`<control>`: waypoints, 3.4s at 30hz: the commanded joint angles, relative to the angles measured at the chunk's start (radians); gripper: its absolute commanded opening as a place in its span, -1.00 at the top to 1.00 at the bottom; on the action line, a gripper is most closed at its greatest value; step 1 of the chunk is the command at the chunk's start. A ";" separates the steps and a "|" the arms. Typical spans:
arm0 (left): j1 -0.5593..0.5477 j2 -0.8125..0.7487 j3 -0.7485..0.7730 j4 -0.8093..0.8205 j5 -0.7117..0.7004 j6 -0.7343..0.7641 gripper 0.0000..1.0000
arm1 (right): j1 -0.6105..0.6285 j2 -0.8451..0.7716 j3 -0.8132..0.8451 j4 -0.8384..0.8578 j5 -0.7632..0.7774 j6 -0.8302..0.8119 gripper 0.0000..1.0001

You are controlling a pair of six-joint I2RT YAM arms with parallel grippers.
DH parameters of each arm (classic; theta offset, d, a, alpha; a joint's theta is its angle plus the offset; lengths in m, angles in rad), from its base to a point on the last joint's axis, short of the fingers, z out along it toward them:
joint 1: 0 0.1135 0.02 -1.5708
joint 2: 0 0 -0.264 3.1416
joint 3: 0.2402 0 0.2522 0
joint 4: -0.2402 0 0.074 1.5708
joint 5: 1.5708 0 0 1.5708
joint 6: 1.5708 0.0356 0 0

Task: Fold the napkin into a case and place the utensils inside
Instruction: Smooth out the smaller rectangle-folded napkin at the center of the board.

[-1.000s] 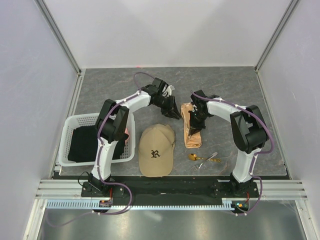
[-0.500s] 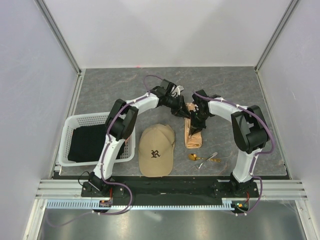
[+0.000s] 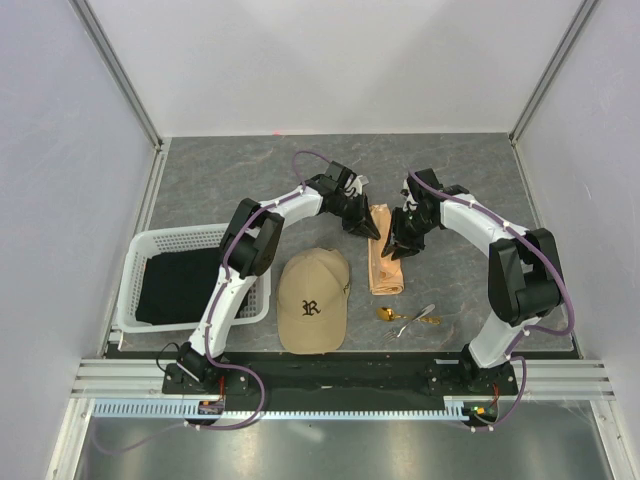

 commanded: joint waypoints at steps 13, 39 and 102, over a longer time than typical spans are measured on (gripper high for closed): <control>-0.005 -0.058 0.023 -0.048 -0.053 0.031 0.76 | 0.018 0.081 -0.258 0.256 -0.044 0.068 0.79; 0.053 -0.179 0.163 -0.227 -0.364 0.285 0.41 | -0.096 0.161 0.239 0.073 -0.122 -0.060 0.35; -0.085 -0.040 0.280 -0.250 -0.542 0.276 0.96 | -0.148 0.460 0.377 0.308 -0.249 0.126 0.95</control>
